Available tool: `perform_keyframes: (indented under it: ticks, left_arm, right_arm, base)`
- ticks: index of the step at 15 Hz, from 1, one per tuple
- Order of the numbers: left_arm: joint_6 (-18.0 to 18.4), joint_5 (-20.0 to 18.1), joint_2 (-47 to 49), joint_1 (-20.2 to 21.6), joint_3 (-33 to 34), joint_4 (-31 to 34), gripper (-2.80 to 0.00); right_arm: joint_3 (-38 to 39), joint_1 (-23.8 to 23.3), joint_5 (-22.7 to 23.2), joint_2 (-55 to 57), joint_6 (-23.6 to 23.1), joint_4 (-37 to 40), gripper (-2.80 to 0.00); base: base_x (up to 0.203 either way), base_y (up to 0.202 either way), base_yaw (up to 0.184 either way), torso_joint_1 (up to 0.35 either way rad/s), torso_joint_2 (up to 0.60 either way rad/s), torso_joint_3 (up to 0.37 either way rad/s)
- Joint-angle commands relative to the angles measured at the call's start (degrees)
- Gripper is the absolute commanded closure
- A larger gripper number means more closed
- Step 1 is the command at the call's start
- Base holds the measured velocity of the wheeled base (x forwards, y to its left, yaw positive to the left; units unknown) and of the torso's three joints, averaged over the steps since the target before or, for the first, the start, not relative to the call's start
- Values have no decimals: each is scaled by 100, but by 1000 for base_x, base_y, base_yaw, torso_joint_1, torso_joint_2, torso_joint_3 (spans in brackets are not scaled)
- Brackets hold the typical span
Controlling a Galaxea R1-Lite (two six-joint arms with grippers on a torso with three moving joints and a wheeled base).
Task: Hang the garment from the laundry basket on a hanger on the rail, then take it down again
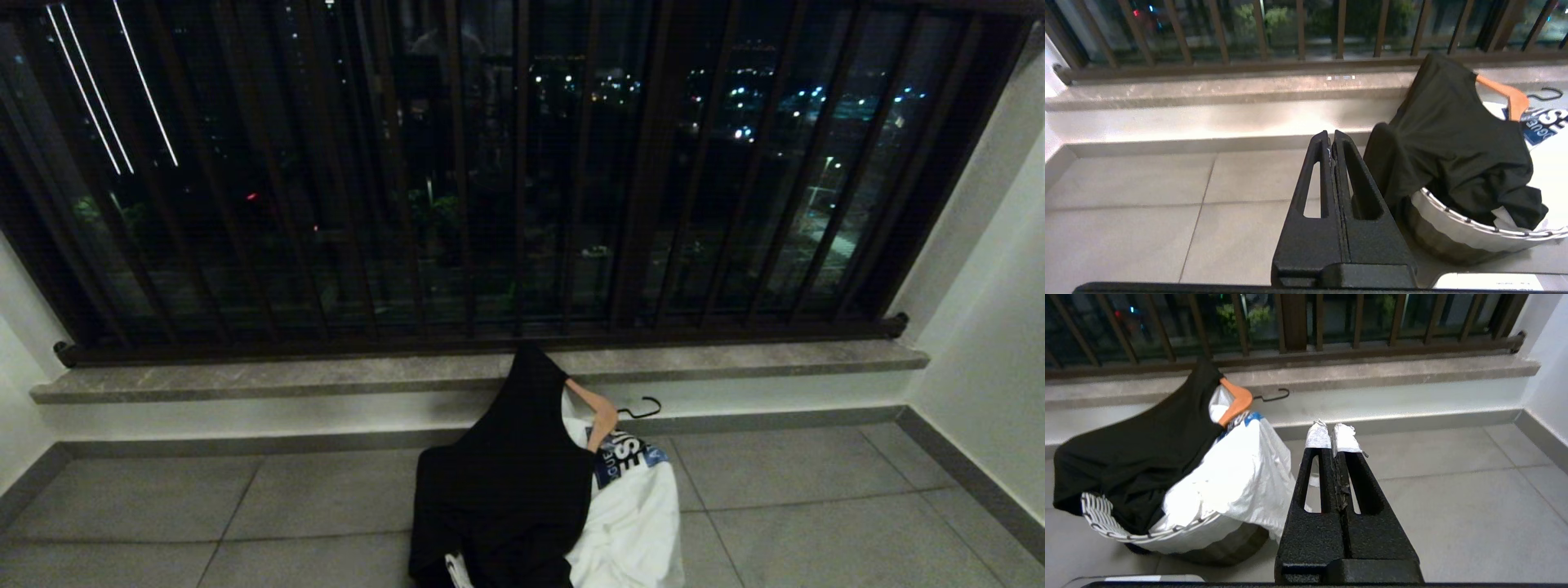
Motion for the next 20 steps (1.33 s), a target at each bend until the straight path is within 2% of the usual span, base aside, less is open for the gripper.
perform_keyframes:
  ticks: [1,20]
  left_arm:
    - [-4,0,-1,1,9,-2,0]
    - [5,0,-1,1,9,-2,0]
  right_arm:
    - [0,0,0,7,2,-2,0]
    - [0,0,0,7,2,-2,0]
  base:
    - [0,0,0,-2,6,-197]
    - [0,0,0,3,3,-195]
